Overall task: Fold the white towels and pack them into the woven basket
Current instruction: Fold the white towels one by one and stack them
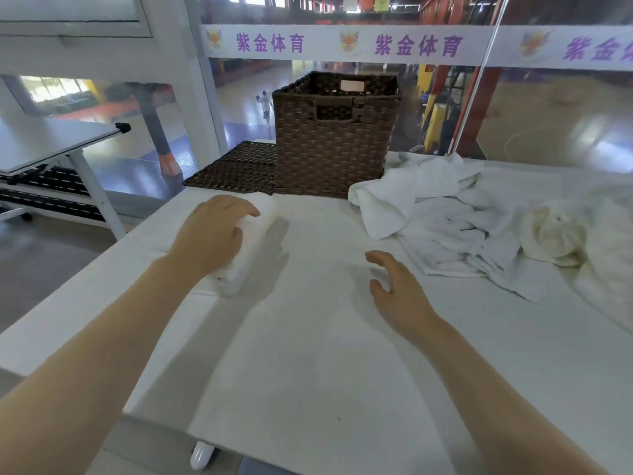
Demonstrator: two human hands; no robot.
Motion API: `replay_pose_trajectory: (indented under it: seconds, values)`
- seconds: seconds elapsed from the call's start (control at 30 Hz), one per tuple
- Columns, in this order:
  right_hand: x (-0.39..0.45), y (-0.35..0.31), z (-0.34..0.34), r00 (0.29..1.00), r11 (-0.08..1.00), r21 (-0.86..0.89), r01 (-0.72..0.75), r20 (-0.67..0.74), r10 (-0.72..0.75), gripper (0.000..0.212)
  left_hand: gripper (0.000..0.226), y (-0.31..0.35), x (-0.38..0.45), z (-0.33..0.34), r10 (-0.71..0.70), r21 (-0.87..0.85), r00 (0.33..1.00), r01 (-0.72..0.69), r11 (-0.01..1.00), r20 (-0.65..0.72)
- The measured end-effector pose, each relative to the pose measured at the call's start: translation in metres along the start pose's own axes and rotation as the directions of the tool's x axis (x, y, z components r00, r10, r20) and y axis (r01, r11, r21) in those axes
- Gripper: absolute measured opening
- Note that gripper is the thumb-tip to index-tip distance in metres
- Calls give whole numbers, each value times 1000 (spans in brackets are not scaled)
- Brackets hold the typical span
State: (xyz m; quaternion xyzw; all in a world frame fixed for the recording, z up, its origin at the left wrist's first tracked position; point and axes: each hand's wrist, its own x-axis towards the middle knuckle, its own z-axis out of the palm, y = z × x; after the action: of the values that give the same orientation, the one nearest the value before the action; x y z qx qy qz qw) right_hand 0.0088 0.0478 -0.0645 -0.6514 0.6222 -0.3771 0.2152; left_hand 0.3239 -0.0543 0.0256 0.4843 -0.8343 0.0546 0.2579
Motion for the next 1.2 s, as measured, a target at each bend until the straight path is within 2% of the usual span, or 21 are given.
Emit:
replay_pose_trajectory:
  seconds: [0.1, 0.27, 0.37, 0.53, 0.63, 0.77, 0.87, 1.0, 1.13, 1.2]
  values:
    - [-15, 26, -19, 996, 999, -27, -44, -83, 41, 45, 50, 50, 4, 32, 129, -69, 991, -126, 990, 31]
    - [-28, 53, -54, 958, 994, -5, -113, -265, 108, 42, 49, 113, 3, 95, 323, -133, 921, -300, 945, 219]
    - [-32, 70, -75, 907, 986, 45, -162, -386, 167, 39, 41, 149, -3, 119, 330, -244, 906, -268, 932, 264]
    - [-32, 99, -109, 792, 966, 36, -256, -566, 230, 37, 43, 207, 0, 150, 313, -359, 893, -190, 914, 323]
    - [-30, 111, -120, 758, 948, 4, -318, -600, 257, 43, 46, 235, 10, 164, 277, -419, 914, -137, 897, 295]
    - [-26, 119, -118, 728, 903, -117, -414, -637, 252, 53, 39, 257, 22, 176, 128, -520, 973, -9, 854, 194]
    - [-22, 129, -118, 749, 849, -248, -467, -620, 231, 57, 37, 259, 24, 185, 124, -500, 982, -35, 865, 145]
    - [-20, 145, -133, 778, 788, -381, -484, -600, 188, 38, 39, 255, 19, 191, 183, -467, 973, -99, 878, 137]
    - [-21, 149, -141, 788, 819, -388, -422, -604, 120, 14, 42, 255, 19, 194, 199, -472, 967, -102, 876, 160]
    - [-21, 149, -142, 782, 849, -344, -401, -612, 122, 9, 42, 254, 20, 195, 191, -485, 969, -93, 870, 156]
